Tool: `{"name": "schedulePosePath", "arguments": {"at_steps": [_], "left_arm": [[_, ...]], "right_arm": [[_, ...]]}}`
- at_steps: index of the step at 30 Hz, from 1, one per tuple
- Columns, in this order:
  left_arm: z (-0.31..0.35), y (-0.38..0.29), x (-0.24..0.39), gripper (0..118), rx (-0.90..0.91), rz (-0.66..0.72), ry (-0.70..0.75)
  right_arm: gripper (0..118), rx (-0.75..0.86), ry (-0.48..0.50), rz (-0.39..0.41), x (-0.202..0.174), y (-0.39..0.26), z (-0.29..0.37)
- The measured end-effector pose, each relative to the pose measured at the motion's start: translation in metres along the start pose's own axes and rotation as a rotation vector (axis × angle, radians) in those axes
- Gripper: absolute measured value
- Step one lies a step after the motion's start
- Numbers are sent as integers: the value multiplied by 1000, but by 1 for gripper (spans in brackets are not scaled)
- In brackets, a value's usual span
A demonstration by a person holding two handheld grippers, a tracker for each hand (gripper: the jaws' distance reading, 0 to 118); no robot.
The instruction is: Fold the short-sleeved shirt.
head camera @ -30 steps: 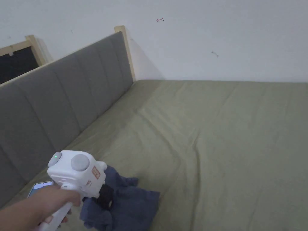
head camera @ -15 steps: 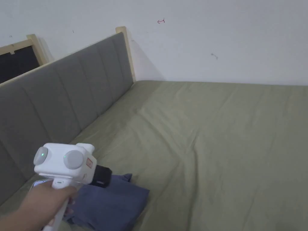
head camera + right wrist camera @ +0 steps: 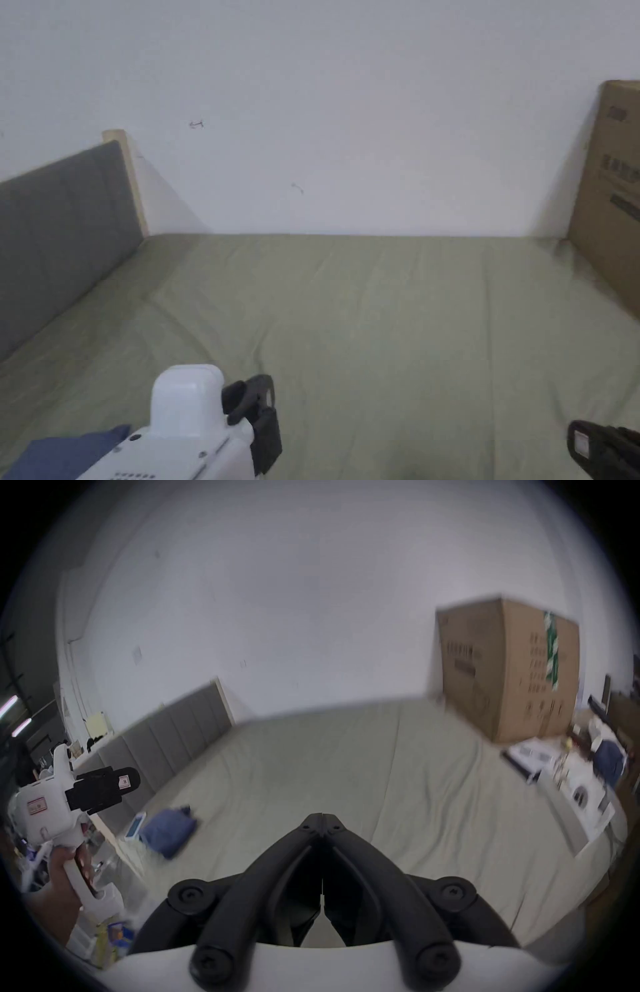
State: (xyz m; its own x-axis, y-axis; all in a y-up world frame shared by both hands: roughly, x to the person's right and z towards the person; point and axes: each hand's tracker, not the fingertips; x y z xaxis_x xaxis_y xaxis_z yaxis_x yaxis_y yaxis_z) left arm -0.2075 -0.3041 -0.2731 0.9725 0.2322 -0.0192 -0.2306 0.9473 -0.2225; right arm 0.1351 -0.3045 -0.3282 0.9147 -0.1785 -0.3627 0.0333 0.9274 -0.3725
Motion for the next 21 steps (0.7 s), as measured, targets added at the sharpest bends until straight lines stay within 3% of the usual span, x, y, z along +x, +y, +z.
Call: {"name": "schedulePosePath", "arguments": {"at_steps": [6,9,11,12,13,16,18,21], "left_arm": [[51,27,46,0,343,-126,39],[52,8,46,0,451,-110,68],[38,-13,43,0,426,-212,142],[33,-23,43,0,364,-251,215],[31,-33,43,0,340,-251,235],[41,-51,42,0,330,-196,233],[43,-59,45,0,316,-203,244],[43,-58,46,0,294,-217,231]], "right_arm": [[0,373,-94,153,-21,33,69],[0,558,-156,239,-18,10,71],[0,631,-201,321,-4,-24,57],[0,548,-314,326,-3,-36,46],[0,452,-365,305,-1,-41,40],[0,375,-291,167,12,-59,38],[0,385,-346,213,8,-65,39],[0,390,-335,221,3,-60,45]]}}
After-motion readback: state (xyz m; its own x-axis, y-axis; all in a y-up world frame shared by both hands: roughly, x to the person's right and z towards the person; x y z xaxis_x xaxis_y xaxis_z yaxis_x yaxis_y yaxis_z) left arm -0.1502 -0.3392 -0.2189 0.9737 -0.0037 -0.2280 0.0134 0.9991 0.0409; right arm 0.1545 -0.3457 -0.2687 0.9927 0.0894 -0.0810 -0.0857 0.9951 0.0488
